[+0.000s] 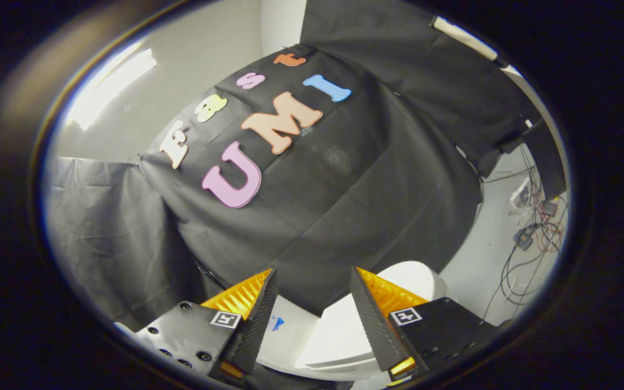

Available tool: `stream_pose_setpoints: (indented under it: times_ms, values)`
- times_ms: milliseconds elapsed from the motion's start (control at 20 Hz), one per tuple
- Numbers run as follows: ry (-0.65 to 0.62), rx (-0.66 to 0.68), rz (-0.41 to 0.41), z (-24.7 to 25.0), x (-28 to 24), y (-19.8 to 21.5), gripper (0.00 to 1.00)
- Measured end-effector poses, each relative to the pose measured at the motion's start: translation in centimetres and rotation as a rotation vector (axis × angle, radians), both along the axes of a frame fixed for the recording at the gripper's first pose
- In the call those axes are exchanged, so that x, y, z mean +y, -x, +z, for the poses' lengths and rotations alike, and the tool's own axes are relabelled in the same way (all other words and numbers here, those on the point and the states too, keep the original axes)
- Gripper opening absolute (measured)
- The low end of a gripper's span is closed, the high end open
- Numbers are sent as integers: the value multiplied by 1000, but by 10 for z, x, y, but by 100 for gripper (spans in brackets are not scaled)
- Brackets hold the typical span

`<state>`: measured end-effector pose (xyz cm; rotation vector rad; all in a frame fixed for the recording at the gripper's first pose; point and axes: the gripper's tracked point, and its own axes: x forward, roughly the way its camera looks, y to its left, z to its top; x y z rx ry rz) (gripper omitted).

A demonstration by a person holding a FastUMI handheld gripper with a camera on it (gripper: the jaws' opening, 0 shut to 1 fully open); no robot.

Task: Open the toilet lid.

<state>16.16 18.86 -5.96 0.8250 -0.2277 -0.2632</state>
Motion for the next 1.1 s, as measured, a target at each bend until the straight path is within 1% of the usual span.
stream_pose_setpoints:
  times_ms: [250, 600, 800, 1100]
  values:
    - [-144, -8, -6, -30, 7, -6, 84]
    - [-358, 51, -29, -91, 14, -15, 85]
    - [-431, 122, -56, -128, 11, -13, 84]
    - [-538, 310, -142, -192, 5, 13, 85]
